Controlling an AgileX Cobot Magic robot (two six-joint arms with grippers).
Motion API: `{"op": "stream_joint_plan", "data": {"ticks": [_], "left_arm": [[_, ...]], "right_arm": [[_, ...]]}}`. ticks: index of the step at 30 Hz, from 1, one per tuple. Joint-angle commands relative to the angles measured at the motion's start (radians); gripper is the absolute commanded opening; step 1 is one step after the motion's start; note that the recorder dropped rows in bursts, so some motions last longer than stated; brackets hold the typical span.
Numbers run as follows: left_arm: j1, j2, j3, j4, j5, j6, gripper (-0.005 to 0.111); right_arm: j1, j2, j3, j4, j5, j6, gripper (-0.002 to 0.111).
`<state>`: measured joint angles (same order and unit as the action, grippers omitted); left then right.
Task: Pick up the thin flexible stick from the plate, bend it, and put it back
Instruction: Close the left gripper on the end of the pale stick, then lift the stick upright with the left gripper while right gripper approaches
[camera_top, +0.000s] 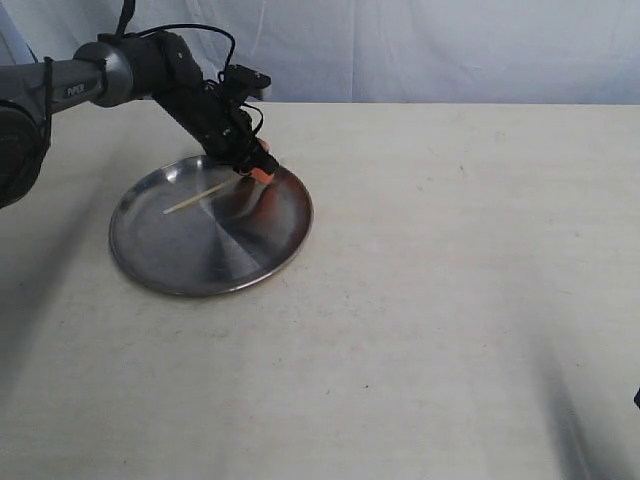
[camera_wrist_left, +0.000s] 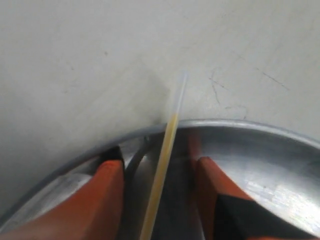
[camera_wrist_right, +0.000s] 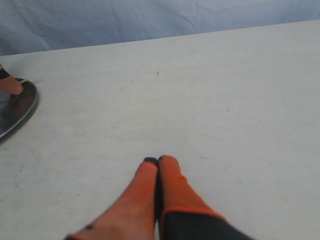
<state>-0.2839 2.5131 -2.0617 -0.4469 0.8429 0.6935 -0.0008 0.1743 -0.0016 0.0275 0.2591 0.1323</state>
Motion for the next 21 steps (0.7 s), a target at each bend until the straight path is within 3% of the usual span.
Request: {"op": "stream_joint_plan", "data": {"ticks": [1, 7, 10, 13, 21], "left_arm": [[-0.005, -0.002, -0.009, -0.009, -0.024, -0.003, 0.044], [-0.005, -0.002, -0.009, -0.009, -0.026, -0.005, 0.042], [-0.005, -0.002, -0.009, -0.009, -0.006, -0.005, 0.025], [-0.005, -0.002, -0.009, -0.013, 0.025, -0.005, 0.000], [-0.005, -0.041, -0.009, -0.043, 0.062, -0.005, 0.000]], "right_arm": [[0.002, -0.006, 0.002, 0.001, -0.003, -0.002, -0.001], [0.002, -0.006, 0.002, 0.005, -0.007, -0.002, -0.001], [0.002, -0.006, 0.002, 0.005, -0.007, -0.002, -0.001], [0.002, -0.006, 0.002, 0.005, -0.007, -0.002, -0.001], [0.002, -0.006, 0.002, 0.005, -0.007, -0.002, -0.001]]}}
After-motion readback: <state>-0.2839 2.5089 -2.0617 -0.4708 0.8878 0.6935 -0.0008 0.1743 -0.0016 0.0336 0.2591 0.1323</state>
